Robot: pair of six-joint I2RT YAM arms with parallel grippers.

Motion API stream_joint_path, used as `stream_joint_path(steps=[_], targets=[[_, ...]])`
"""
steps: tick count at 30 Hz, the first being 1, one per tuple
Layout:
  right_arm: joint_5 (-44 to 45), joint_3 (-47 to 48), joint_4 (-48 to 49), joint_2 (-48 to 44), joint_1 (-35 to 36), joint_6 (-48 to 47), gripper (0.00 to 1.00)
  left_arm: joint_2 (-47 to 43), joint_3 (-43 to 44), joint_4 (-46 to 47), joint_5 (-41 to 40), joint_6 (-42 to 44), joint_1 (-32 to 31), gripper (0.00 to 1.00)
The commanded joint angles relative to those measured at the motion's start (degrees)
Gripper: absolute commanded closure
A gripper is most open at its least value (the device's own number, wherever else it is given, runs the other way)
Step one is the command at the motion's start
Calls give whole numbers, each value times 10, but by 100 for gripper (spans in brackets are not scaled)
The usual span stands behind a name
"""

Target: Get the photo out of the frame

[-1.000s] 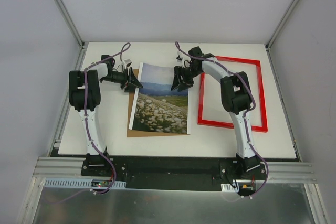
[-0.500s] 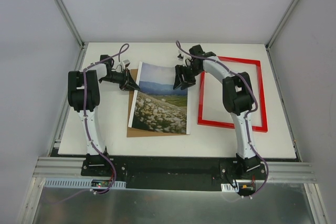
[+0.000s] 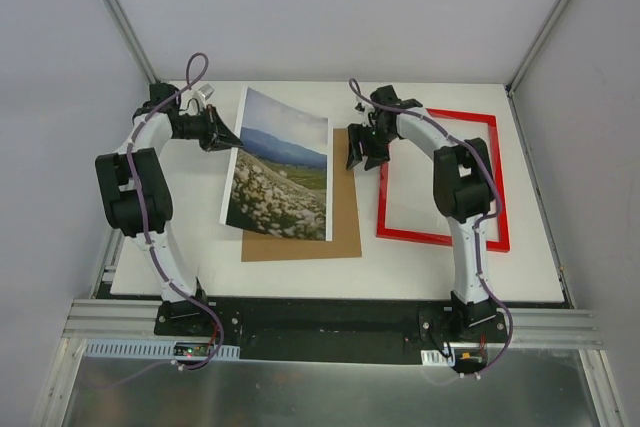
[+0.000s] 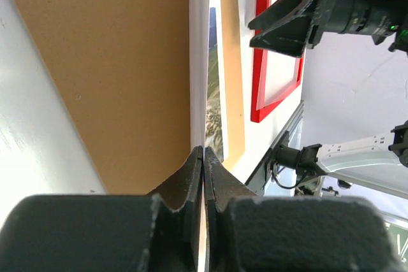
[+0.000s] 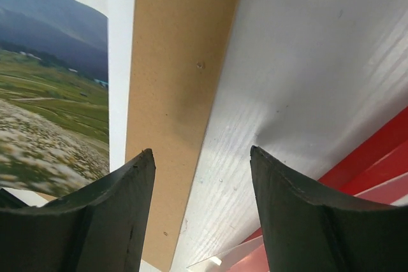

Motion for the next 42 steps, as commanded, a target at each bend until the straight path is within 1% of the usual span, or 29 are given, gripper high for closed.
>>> stream_joint_path(steps=[1, 5, 11, 15, 19, 22, 24, 27, 29, 31, 34, 38, 42], targets=[[-10, -21, -7, 1, 16, 31, 36, -53, 27, -3, 3, -11, 18, 100], [-39, -66, 18, -10, 30, 57, 37, -87, 50, -3, 0, -21, 45, 100], [-82, -137, 80, -44, 66, 127, 37, -130, 91, -3, -12, -44, 91, 100], [-84, -130, 85, -45, 99, 148, 37, -157, 121, -2, -26, -55, 119, 100], [-97, -124, 118, -37, 131, 196, 37, -174, 141, -2, -21, -63, 141, 100], [-116, -78, 123, -8, 166, 212, 38, -184, 145, -2, -19, -65, 149, 100], [-119, -32, 123, 25, 182, 219, 38, -190, 148, -2, -17, -68, 153, 100], [-126, 84, 101, 84, 203, 222, 38, -203, 148, -2, -16, -70, 162, 100], [-108, 148, 92, 115, 215, 213, 38, -214, 143, -2, -17, -68, 169, 100], [-88, 181, 99, 126, 226, 195, 36, -224, 136, -2, -14, -66, 176, 100], [-93, 201, 102, 144, 237, 196, 35, -235, 131, -2, -6, -66, 185, 100], [-128, 192, 115, 144, 236, 216, 35, -243, 131, -2, 2, -68, 187, 100], [-160, 183, 106, 99, 219, 202, 35, -241, 131, 2, 22, -83, 185, 100]])
